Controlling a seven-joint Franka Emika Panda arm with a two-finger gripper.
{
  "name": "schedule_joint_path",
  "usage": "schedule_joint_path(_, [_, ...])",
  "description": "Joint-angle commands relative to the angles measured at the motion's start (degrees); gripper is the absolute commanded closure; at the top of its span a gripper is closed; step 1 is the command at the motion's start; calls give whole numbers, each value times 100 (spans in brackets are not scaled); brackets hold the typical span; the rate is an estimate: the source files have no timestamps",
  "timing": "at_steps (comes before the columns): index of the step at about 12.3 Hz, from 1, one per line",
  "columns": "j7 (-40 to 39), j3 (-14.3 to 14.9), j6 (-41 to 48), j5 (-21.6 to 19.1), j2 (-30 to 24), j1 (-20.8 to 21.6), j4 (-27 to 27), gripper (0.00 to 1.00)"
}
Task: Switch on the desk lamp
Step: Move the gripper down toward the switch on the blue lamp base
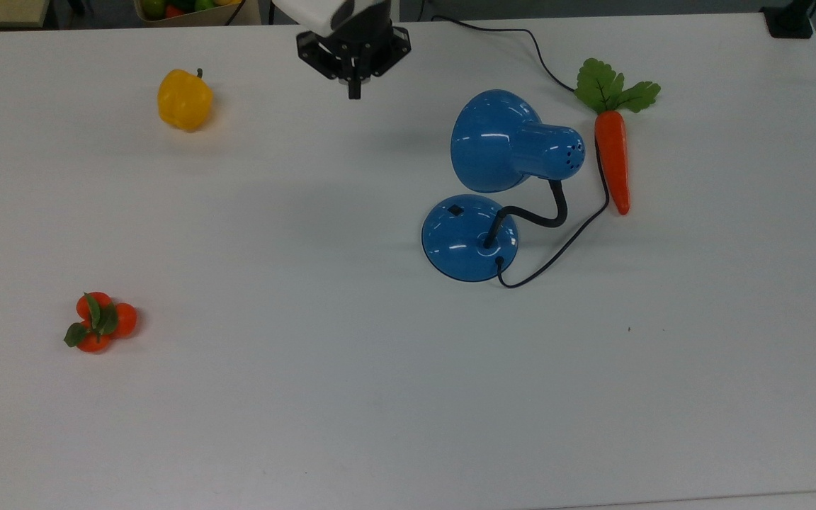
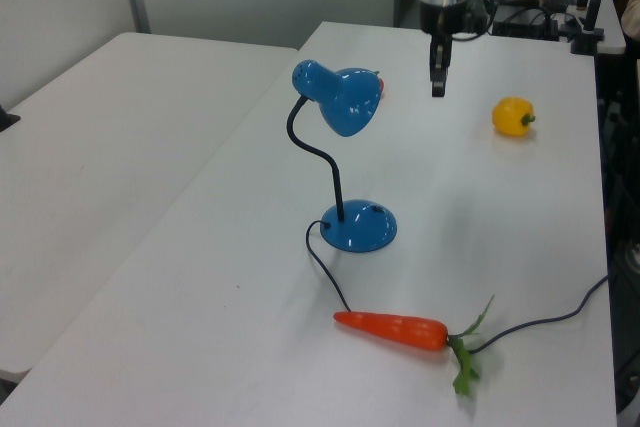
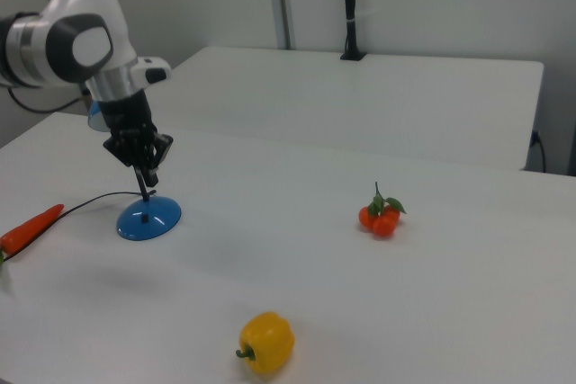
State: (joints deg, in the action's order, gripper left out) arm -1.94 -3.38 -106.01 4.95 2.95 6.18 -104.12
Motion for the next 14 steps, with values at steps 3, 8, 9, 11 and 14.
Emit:
schedule_joint_path(3, [-245,39,-1514,-82,56,382,-1038,100])
schedule_joint_path(8, [-245,-171,-2791,-82,688,471,-1198,100])
schedule_joint_path(9, [-245,-181,-2967,-82,777,480,-1198,100])
schedule_joint_path(11, [-245,-268,-3302,-82,953,471,-1163,100])
schedule_joint_path(14, [-245,-339,-3715,-82,1146,471,-1145,100])
